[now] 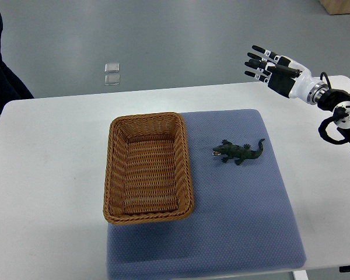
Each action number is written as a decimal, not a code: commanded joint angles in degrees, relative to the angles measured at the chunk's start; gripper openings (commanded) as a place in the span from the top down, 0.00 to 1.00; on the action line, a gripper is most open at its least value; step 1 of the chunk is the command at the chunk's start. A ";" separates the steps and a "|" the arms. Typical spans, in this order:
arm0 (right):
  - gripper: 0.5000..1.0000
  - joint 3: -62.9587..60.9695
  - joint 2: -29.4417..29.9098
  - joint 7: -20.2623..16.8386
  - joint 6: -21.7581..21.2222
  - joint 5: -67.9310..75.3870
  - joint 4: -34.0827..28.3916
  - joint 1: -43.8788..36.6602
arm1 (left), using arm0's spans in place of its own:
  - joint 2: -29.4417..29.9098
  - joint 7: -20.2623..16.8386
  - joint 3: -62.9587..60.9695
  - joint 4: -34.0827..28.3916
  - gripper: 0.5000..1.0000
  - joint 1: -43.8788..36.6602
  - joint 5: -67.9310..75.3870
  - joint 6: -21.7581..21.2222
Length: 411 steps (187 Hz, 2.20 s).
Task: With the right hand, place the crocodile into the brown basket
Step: 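Move the right hand down toward the green toy crocodile beside the basket, then close the right hand fingers around the green crocodile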
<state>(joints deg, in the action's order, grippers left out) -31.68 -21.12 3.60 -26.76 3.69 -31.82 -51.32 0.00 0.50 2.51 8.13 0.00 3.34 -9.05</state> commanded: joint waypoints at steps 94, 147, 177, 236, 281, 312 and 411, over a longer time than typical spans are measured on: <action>0.14 0.30 -0.76 4.75 -0.49 -25.14 -4.57 -1.50 | 0.00 -0.06 0.04 -0.05 0.00 0.09 0.00 0.00; 0.14 0.66 -4.89 12.30 -0.40 -56.87 -14.85 -0.62 | 0.00 -0.06 0.04 0.13 0.00 0.09 0.00 0.00; 0.14 2.67 -8.23 15.29 -0.14 -72.33 -21.36 0.43 | 0.00 -0.06 0.04 0.04 0.00 0.09 0.00 0.00; 0.14 10.59 -9.81 16.26 9.62 -83.23 -24.35 0.08 | 0.00 -0.06 0.04 0.04 0.00 0.09 0.00 0.00; 0.14 14.28 -9.55 17.05 14.37 -84.11 -25.58 0.35 | 0.00 -0.06 0.04 0.04 0.00 0.09 0.00 0.00; 0.14 15.07 -8.85 16.79 16.83 -84.11 -25.67 0.96 | 0.00 -0.06 0.04 0.04 0.00 0.09 0.00 0.00; 0.15 17.79 -4.63 15.38 22.28 -84.99 -21.45 2.02 | 0.00 -0.06 0.04 0.04 0.00 0.09 0.00 0.00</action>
<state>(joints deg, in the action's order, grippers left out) -14.40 -27.40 19.87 -5.17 -81.17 -54.78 -49.27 0.00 0.44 2.55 8.17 0.09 3.34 -9.05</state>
